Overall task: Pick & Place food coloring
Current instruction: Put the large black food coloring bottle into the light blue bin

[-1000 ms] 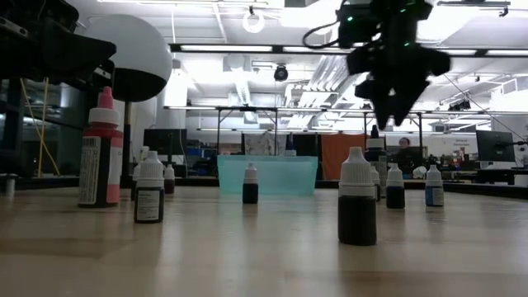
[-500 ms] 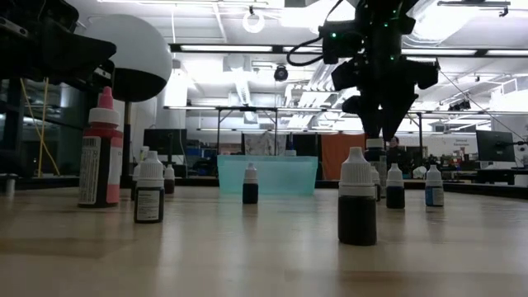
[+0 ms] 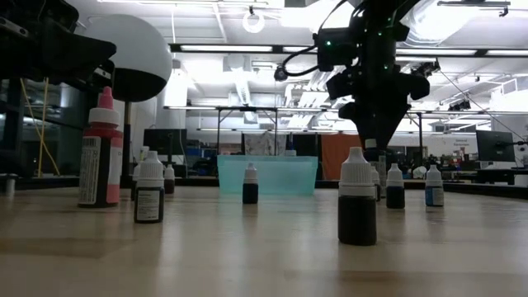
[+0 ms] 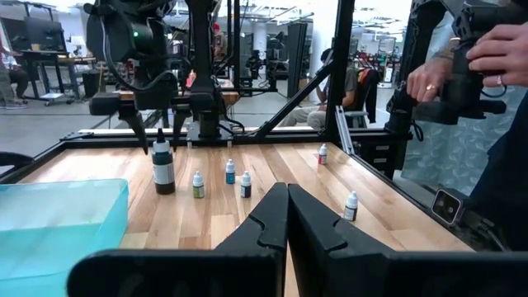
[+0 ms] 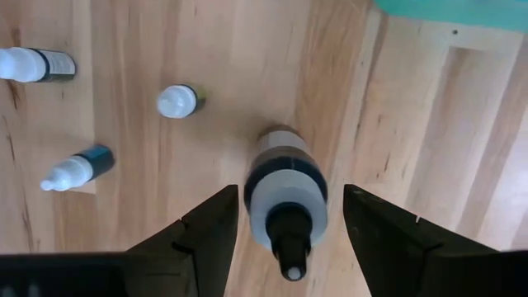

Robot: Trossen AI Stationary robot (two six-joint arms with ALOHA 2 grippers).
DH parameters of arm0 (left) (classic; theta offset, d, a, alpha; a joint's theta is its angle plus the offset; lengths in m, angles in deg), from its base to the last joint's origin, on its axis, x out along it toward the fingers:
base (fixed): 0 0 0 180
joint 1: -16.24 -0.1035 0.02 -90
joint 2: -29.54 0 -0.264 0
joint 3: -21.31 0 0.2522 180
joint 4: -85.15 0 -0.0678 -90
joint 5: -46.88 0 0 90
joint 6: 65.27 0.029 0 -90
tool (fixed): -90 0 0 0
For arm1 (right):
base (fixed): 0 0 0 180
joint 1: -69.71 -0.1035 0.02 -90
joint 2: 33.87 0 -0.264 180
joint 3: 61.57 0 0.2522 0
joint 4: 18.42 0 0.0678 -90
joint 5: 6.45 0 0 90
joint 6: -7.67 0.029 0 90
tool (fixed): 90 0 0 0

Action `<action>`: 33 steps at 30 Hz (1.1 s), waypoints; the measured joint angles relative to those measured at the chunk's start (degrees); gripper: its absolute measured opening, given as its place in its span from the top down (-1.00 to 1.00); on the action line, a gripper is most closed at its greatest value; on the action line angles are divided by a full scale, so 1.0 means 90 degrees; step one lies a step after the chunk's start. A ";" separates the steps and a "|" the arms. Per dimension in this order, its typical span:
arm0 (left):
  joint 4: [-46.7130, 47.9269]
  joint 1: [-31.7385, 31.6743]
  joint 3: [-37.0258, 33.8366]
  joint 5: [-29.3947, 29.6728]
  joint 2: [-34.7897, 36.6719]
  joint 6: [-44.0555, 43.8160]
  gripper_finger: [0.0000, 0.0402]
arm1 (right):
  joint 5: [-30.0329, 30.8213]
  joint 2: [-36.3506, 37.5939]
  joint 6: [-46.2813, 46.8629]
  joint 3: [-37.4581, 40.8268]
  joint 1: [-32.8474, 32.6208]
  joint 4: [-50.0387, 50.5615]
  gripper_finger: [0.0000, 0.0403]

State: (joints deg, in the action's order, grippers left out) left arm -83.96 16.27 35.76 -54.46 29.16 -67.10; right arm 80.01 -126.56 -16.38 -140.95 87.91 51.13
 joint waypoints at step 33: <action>0.0000 -0.0001 0.0000 0.0000 0.0000 -0.0001 1.00 | -0.0128 0.1316 0.1141 0.0007 0.0314 0.0073 0.45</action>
State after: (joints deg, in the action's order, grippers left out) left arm -83.96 16.26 35.76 -54.46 29.16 -67.11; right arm 78.86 -114.71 -6.12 -140.89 90.73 51.79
